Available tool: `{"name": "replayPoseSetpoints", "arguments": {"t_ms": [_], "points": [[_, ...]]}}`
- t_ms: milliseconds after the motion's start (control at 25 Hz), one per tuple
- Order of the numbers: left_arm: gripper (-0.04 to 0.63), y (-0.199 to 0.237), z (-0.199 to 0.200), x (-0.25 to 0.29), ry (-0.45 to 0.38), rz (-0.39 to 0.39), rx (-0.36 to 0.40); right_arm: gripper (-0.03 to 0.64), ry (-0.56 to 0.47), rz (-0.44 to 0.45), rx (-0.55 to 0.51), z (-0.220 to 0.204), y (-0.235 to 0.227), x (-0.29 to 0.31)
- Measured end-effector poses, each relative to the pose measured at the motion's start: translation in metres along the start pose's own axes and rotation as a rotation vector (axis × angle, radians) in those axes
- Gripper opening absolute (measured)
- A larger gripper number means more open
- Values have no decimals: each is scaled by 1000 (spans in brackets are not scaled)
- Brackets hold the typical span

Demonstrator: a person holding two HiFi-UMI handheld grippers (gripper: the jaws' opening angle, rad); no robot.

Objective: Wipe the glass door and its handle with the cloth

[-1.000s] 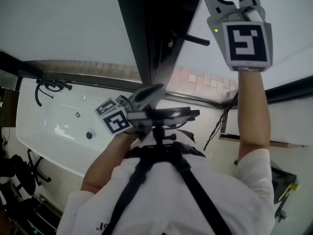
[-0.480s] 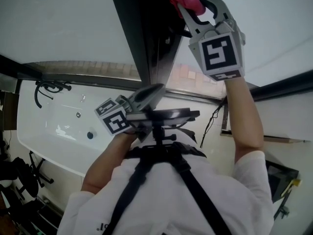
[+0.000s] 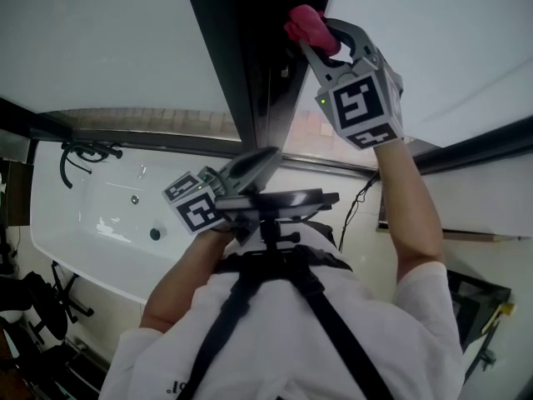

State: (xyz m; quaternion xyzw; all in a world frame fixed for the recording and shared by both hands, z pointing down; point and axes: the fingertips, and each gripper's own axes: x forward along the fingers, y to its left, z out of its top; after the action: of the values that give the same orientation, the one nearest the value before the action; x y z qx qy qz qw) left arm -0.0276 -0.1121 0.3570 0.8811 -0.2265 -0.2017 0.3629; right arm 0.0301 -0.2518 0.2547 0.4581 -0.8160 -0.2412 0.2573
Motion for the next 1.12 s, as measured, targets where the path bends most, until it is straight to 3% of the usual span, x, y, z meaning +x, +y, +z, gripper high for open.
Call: {"name": "replayPoseSetpoints", "arguments": {"t_ms": [320,520,1120], "points": [[-8,0,0,1,1,-3,-3,106,-50,14,0,29,7,-3],[-8,0,0,1,-4,-2,-2,106,-23,50,-12,19,21,2],[-8,-5,-4,2,37,-19,-6,106,1,-71,44,-12,5,-41]]}}
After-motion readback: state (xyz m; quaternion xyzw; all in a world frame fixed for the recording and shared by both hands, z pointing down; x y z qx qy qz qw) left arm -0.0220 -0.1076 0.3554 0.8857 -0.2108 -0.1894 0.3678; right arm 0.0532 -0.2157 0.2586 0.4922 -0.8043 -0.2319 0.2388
